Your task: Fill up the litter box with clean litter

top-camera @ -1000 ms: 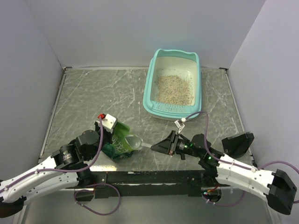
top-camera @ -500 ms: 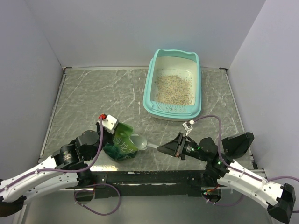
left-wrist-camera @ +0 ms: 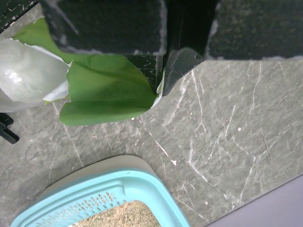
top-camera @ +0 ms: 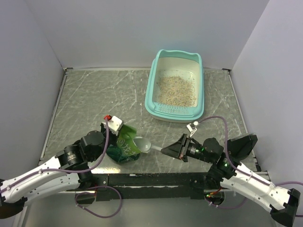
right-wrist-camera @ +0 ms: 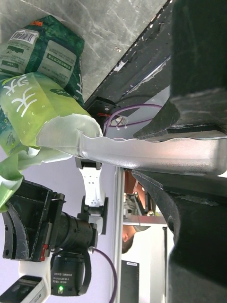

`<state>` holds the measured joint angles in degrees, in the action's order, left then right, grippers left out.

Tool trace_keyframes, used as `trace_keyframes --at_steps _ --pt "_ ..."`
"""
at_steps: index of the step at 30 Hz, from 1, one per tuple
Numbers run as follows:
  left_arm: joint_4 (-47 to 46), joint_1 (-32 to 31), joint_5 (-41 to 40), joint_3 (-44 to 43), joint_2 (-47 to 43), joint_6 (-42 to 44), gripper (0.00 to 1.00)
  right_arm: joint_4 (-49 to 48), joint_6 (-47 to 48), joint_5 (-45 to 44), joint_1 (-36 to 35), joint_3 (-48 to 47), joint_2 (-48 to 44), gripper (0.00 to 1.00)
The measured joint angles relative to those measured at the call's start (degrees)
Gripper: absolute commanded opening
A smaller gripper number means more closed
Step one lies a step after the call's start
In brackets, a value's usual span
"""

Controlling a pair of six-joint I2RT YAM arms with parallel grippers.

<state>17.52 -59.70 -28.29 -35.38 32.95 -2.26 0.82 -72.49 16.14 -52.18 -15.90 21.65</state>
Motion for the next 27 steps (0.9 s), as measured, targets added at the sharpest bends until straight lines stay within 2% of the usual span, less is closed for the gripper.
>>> trace_keyframes --at_steps 9,17,27 --pt "-0.5 0.3 2.6 0.0 3.7 0.0 0.01 0.0 -0.2 0.4 0.1 0.1 1.2 0.00" --pt "-1.0 0.3 5.7 0.0 3.7 0.0 0.01 3.0 -2.9 -0.5 0.1 5.9 -10.0 0.00" --pt "-1.2 0.4 5.9 0.0 3.5 0.0 0.01 12.7 -3.5 -1.7 0.1 5.4 -18.9 0.00"
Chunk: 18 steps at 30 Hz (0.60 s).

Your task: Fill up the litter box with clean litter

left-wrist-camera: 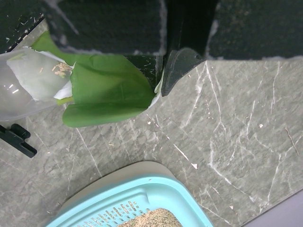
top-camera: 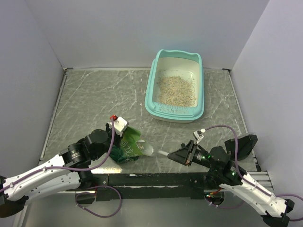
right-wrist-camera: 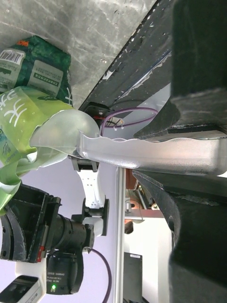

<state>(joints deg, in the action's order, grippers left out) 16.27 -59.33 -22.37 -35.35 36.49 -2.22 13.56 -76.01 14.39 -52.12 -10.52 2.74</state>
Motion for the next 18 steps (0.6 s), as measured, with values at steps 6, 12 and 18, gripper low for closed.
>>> trace_keyframes --at_steps 6,12,18 --pt "-0.2 0.0 -0.9 0.0 -0.8 0.0 0.01 3.0 0.0 -0.3 0.0 -0.6 -1.7 0.00" --pt "-0.4 -0.1 -1.5 0.5 -3.8 0.0 0.01 4.6 0.3 -0.4 0.0 -1.7 -1.9 0.00" --pt "-0.4 -0.1 -2.3 0.5 -4.0 0.0 0.01 7.1 1.4 -0.5 0.0 -3.9 -1.9 0.00"
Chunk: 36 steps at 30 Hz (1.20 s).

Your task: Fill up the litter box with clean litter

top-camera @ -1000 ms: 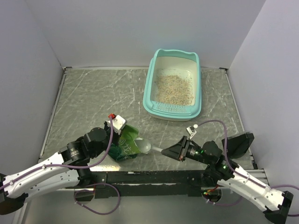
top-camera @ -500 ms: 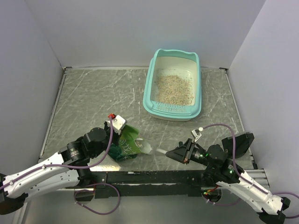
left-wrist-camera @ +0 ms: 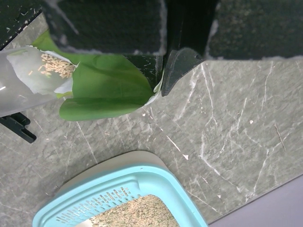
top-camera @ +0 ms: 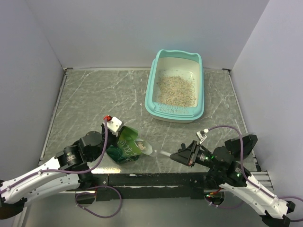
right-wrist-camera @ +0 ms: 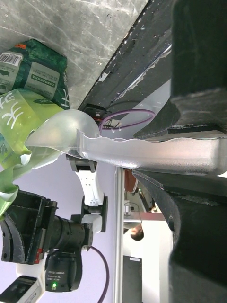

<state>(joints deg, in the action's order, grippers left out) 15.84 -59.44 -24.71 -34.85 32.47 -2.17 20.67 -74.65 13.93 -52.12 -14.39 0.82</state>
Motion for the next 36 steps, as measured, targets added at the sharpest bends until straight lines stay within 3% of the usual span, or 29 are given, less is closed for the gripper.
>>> trace_keyframes --at_steps 14,36 --pt "0.0 0.0 -2.6 0.0 -1.1 0.0 0.01 5.4 0.6 -0.8 0.0 -4.1 0.0 0.00" --pt "-0.5 0.0 -6.6 0.8 -3.8 0.0 0.01 5.5 0.9 -0.9 0.0 -9.0 0.0 0.00"
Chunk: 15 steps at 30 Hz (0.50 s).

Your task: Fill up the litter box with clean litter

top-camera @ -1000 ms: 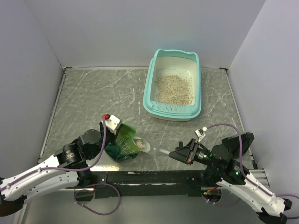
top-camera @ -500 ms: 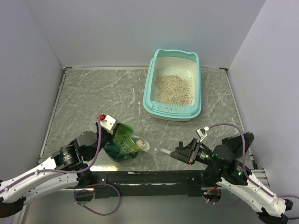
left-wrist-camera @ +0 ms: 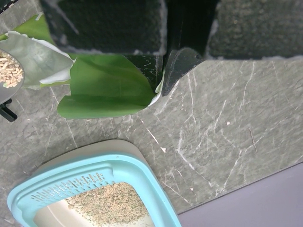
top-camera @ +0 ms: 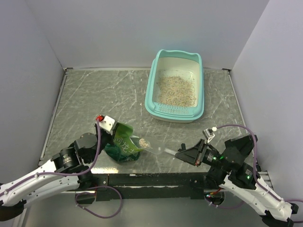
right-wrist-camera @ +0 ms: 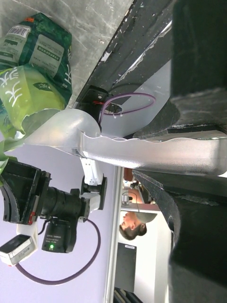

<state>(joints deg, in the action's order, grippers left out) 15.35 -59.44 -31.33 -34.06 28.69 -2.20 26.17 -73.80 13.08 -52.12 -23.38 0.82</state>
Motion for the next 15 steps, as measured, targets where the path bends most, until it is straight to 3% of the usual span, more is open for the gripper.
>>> trace_keyframes --at_steps 7,15 --pt "-0.1 0.0 -0.1 0.0 -0.1 0.0 0.01 -0.5 -0.1 -1.6 0.0 -1.1 0.0 0.00" --pt "-0.1 0.0 -0.1 0.0 -0.5 0.0 0.01 -7.3 -2.2 -6.2 0.0 -3.3 2.9 0.00"
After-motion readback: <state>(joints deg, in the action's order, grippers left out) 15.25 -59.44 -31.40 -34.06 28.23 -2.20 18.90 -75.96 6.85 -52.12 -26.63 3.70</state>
